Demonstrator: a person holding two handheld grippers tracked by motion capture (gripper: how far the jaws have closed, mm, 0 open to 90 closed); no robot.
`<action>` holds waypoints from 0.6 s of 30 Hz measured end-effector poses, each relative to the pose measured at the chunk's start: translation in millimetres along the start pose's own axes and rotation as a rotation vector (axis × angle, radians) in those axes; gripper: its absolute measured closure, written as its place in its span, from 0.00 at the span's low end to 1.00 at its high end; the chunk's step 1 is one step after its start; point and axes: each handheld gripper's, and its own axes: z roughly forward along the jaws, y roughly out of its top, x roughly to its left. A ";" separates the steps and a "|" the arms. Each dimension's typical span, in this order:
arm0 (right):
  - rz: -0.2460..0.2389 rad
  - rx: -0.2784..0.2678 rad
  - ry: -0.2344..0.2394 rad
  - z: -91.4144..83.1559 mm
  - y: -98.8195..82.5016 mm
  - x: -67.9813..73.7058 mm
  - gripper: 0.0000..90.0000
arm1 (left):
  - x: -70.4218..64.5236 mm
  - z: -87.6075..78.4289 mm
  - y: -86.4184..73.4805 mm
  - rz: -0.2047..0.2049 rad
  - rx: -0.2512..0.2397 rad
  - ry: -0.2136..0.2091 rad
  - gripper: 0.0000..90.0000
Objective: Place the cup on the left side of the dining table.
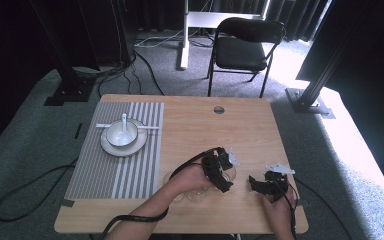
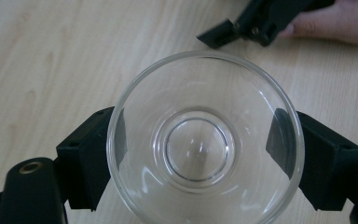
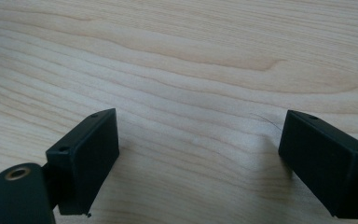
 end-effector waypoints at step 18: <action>0.001 -0.001 0.000 0.1 0.0 0.1 0.13 | 29.9 -21.9 -2.5 -0.086 -0.034 0.047 0.20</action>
